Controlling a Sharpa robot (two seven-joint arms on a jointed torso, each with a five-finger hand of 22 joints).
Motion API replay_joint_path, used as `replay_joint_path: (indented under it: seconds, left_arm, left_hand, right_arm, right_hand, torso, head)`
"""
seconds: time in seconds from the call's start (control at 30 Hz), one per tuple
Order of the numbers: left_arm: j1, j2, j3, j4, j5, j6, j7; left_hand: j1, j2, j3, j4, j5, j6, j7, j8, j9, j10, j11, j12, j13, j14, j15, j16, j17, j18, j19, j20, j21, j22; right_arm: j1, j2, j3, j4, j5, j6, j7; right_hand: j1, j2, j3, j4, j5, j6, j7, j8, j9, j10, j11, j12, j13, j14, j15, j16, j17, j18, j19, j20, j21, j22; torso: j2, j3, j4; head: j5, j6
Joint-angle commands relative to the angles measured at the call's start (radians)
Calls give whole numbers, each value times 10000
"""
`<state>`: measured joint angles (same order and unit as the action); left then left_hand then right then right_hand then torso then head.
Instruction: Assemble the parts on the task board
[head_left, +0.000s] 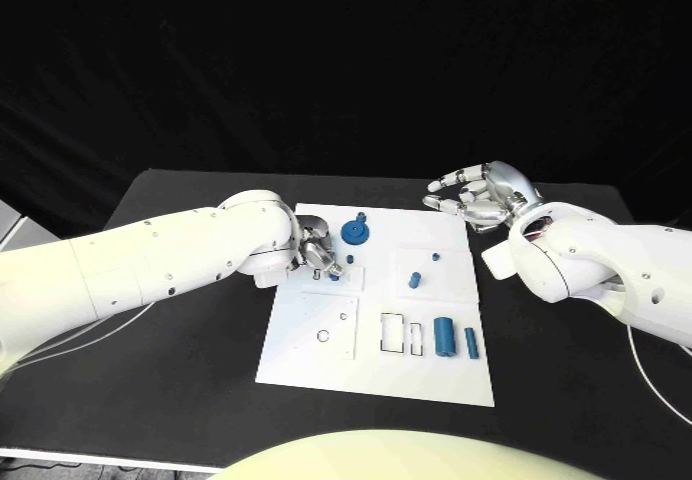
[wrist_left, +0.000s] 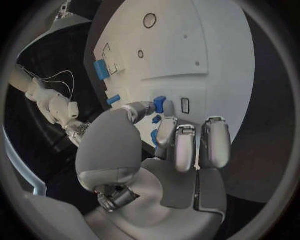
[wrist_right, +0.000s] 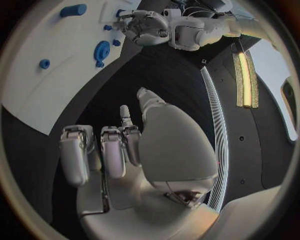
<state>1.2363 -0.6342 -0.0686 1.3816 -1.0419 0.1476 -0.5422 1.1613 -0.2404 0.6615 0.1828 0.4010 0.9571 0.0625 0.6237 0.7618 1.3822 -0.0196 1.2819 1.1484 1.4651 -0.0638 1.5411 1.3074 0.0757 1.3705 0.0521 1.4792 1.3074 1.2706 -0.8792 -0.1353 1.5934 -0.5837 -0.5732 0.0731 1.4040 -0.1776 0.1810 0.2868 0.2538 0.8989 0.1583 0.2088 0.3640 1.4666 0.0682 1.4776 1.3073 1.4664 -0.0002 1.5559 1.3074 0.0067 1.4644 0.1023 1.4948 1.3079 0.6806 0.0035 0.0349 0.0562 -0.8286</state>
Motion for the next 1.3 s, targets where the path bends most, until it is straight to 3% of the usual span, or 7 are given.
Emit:
replay_joint_path:
  seconds: [0.03, 0.27, 0.37, 0.67, 0.9, 0.97, 1.3]
  left_arm:
    - [-80, 16, -64, 9, 94, 235, -123]
    - [-79, -73, -63, 29, 54, 55, -151]
    - [-80, -114, -61, 46, 46, -19, -153]
    - [-81, -166, -42, 76, 41, -168, -133]
    - [-82, -242, 13, 115, 27, -285, -119]
    - [-82, -276, 23, 140, 18, -309, -119]
    - [-82, -448, 143, 335, 116, -455, -91]
  left_hand:
    - [-184, -34, 1426, -1592, -116, -67, -142, -85, 39, 79, -28, -8, -18, 902, -105, 22, 2070, -194, 43, 42, 14, 305]
    - [-1076, -109, -529, -267, -304, 206, -223, -398, -48, -37, -91, -81, -66, 873, -146, -34, 1963, -184, 22, -5, -68, 243]
    - [-1041, -104, -1364, 231, -302, 258, -210, -508, -37, -59, -78, -79, -45, 872, -153, -37, 1957, -183, 30, -22, -91, 234]
    - [-804, -130, -2335, 1029, -677, 323, -206, -629, 6, -50, -72, -59, 3, 878, -146, -28, 1973, -185, 53, -21, -106, 249]
    - [-820, -13, -2713, 1096, -1061, 351, -199, -679, 21, -48, -64, -61, 6, 880, -140, -24, 1980, -188, 67, -15, -107, 265]
    - [-797, 51, -2980, 1093, -1457, 365, -201, -701, 39, -44, -66, -57, 13, 883, -139, -20, 1988, -186, 63, -11, -114, 260]
    - [-835, 552, -4305, 1118, -2345, 412, -224, -773, 113, -20, -80, -25, 55, 892, -150, -3, 2016, -189, 87, -7, -117, 292]
  right_arm:
    - [-7, -3, 1, 19, -39, 100, 75]
    - [-7, -15, 1, 17, -39, 88, 86]
    - [-7, -18, 1, 14, -37, 82, 91]
    - [-7, -20, 0, 7, -35, 69, 96]
    - [-7, -18, 0, 2, -33, 64, 101]
    - [-7, -17, 0, -1, -31, 57, 106]
    - [-9, -16, 0, -40, -16, 31, 127]
  right_hand:
    - [-88, 6, 51, -15, 55, -73, 16, 59, 3, 129, 89, -53, 1781, 905, 38, -64, 2085, 142, 626, 59, -37, 2079]
    - [-92, 4, 50, -14, 54, -76, 17, 59, 2, 114, 89, -69, 1767, 902, 38, -69, 2071, 145, 620, 59, -48, 2071]
    - [-101, 0, 49, -11, 53, -85, 19, 57, 0, 103, 90, -80, 1756, 898, 38, -76, 2054, 152, 605, 59, -76, 2052]
    - [-110, -3, 47, -9, 52, -93, 21, 55, -2, 85, 92, -99, 1740, 893, 39, -83, 2037, 155, 598, 59, -88, 2044]
    - [-124, -5, 47, -4, 51, -106, 22, 52, -4, 79, 94, -106, 1734, 889, 40, -90, 2021, 162, 585, 59, -114, 2027]
    - [-124, -5, 47, -4, 51, -106, 22, 52, -4, 79, 94, -106, 1734, 889, 40, -90, 2021, 162, 585, 59, -114, 2027]
    - [-130, -4, 47, -2, 51, -110, 23, 51, -5, 78, 94, -108, 1733, 891, 40, -87, 2029, 161, 586, 59, -113, 2028]
  torso:
    - [2, -8, 3]
    - [3, -16, 8]
    - [3, -21, 9]
    - [-1, -16, 6]
    - [-3, -15, 2]
    - [-5, -16, -1]
    - [1, -18, 1]
  head:
    - [0, 7]
    - [-15, 41]
    - [-17, 41]
    - [-23, 43]
    - [-19, 49]
    - [-12, 54]
    - [-25, 108]
